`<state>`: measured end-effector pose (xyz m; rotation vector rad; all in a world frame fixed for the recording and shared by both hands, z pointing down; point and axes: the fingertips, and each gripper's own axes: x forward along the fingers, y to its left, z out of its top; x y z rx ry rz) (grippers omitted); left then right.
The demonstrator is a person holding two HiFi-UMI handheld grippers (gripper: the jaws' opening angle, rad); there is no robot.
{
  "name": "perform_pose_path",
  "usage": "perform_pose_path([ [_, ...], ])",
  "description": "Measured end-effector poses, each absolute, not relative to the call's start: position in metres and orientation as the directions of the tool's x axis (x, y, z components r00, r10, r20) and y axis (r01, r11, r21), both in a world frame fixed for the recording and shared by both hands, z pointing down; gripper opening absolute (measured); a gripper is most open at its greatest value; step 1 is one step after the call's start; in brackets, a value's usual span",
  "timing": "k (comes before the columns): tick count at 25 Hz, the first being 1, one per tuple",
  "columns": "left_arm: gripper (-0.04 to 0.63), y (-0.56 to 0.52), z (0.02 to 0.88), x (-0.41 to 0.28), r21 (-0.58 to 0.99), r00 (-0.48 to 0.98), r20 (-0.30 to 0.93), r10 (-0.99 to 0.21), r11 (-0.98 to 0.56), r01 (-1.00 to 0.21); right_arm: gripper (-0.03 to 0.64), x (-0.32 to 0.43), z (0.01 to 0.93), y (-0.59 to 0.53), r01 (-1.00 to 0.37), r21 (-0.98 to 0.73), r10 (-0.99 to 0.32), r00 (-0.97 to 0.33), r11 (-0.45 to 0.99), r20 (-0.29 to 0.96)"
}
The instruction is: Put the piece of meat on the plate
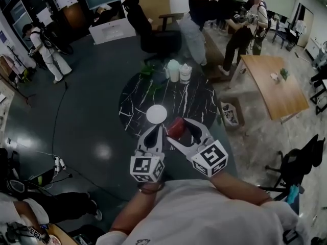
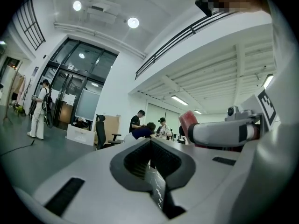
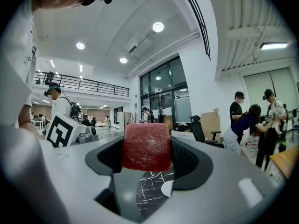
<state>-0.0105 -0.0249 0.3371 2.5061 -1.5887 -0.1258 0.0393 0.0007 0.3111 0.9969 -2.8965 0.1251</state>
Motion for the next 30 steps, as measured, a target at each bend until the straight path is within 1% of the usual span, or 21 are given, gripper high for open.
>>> perform_pose_path([
  [9, 0.006, -0.066, 0.346, -0.027, 0.197, 0.455, 0.027, -0.89, -0.442, -0.875, 0.298, 0.023, 0.32, -0.038, -0.641, -0.063, -0.633, -0.767, 0.765, 0.106],
  [30, 0.006, -0.164, 0.348, -0.089, 0.181, 0.518, 0.043, -0.854, -0.504, -0.845, 0.298, -0.042, 0.322, -0.135, -0.688, -0.073, -0.68, -0.725, 0.722, 0.11],
])
